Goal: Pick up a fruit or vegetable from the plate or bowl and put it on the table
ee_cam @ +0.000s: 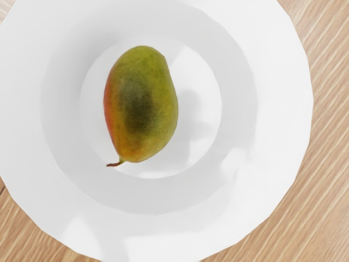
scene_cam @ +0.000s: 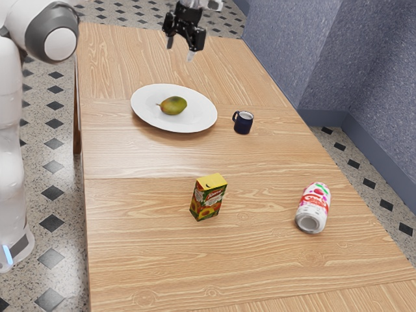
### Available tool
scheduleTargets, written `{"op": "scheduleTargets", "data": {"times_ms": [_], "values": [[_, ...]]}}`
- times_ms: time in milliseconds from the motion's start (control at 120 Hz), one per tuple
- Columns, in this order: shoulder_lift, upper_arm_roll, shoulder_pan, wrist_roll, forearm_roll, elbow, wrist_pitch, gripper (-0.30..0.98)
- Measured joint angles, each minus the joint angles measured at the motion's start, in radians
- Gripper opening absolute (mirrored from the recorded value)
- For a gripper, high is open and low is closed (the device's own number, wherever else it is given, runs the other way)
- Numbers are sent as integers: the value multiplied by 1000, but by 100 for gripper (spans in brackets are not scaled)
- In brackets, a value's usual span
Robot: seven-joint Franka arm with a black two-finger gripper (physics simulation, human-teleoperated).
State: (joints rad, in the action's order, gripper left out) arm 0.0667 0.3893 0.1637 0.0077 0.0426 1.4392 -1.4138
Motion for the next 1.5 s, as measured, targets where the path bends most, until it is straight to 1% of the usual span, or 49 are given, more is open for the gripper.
{"op": "scheduleTargets", "data": {"times_ms": [92,158,283,467,575,683,742,1067,1267,1500], "values": [[-38,-2,5,3,-33,147,-104,69],[-59,-3,10,5,-46,221,-176,69],[-69,-1,27,8,-60,287,-274,69],[-93,-6,55,11,-77,357,-366,69],[-129,-41,68,11,-82,397,-394,69],[-153,-58,3,9,-88,429,-412,69],[-163,-61,-14,8,-90,440,-419,69],[-221,-54,16,5,-106,515,-449,69],[-203,-54,28,5,-108,523,-465,69],[-127,-56,25,5,-101,467,-491,69]]}}
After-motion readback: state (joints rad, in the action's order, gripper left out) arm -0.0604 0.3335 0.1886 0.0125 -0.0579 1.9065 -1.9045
